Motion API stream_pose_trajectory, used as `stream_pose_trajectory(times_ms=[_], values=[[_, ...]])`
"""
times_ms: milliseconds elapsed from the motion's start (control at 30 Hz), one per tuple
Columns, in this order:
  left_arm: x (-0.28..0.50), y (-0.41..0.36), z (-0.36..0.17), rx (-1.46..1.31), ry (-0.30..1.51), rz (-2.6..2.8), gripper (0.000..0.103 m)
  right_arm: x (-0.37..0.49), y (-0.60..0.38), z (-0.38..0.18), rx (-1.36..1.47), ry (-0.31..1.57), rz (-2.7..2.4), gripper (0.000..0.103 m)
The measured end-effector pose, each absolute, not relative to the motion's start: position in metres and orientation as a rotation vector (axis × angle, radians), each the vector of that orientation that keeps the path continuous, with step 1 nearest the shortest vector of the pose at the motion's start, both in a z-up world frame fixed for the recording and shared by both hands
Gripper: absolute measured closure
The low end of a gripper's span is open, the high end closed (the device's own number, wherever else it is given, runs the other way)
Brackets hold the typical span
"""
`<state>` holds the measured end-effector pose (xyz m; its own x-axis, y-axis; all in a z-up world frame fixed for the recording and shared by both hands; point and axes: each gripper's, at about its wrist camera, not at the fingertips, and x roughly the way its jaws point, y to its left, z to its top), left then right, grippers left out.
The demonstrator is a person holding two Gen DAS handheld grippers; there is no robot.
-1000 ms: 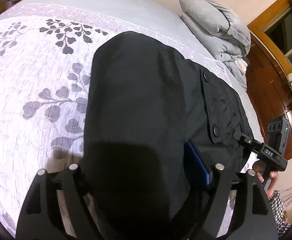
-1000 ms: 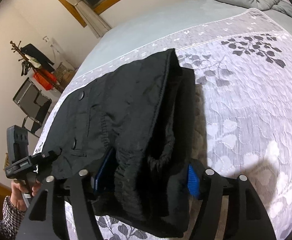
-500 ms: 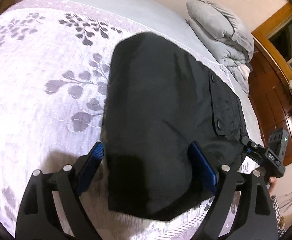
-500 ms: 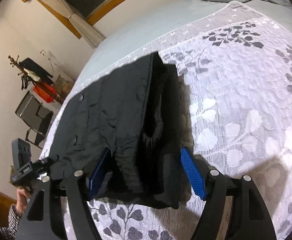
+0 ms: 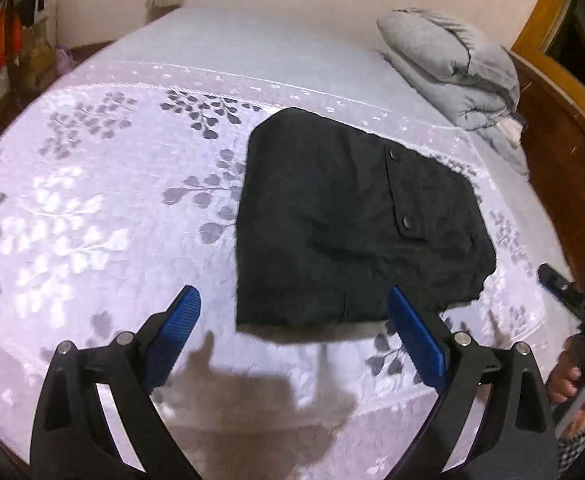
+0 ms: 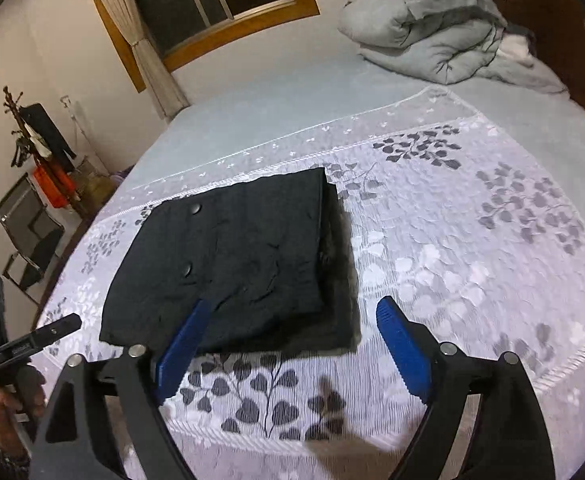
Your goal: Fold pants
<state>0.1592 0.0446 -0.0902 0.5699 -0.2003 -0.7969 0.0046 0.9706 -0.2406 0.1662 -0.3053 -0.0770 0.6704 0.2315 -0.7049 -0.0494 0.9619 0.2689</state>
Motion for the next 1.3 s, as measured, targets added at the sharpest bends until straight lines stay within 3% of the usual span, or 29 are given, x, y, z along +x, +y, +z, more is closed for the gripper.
stream_pose_trajectory(times_ms=[367,1300], values=[[0.118,0.041,-0.055,-0.198,0.932,-0.09,0.007,0.122,-0.27,-0.048,0.126,0.795,0.149,0.004],[0.036,0.011,0.015,-0.095,0.817,-0.061,0.005,0.046,-0.25,0.011,0.092,0.759,0.13,0.004]])
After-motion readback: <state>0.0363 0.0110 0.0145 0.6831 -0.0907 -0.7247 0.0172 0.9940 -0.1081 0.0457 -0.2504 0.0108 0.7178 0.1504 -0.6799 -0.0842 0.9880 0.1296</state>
